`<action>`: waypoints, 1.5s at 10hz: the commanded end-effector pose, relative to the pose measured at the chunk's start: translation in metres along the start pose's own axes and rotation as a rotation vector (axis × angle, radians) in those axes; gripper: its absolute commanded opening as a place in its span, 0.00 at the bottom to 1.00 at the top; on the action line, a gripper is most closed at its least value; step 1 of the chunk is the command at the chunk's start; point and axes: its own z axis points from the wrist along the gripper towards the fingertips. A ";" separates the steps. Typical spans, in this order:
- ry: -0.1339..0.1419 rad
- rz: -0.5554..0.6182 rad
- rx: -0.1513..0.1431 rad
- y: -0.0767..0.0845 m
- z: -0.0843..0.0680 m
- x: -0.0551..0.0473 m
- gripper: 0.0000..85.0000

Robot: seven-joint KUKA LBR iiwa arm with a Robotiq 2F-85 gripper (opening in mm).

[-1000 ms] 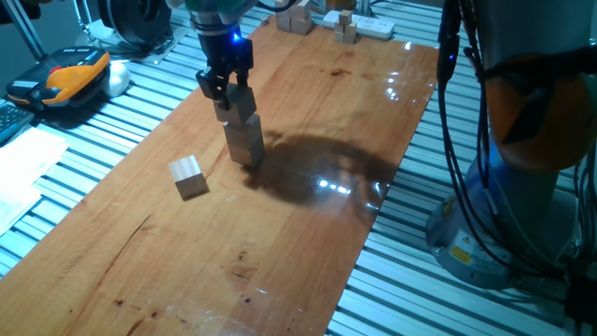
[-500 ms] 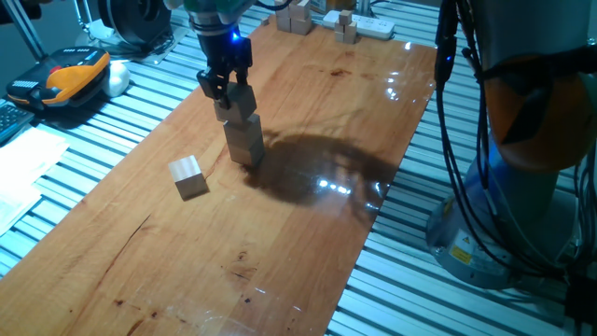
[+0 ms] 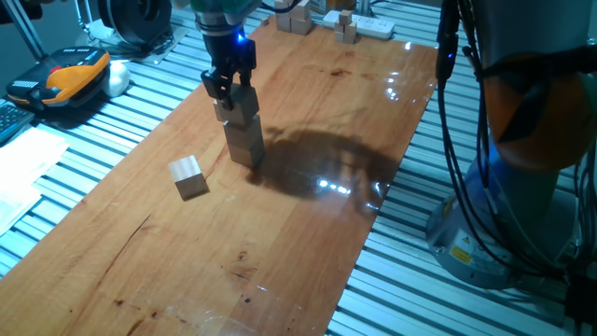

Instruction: Stack the blocks in a vertical line of five

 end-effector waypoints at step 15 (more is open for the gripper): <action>-0.037 0.002 0.055 0.000 0.004 0.000 0.20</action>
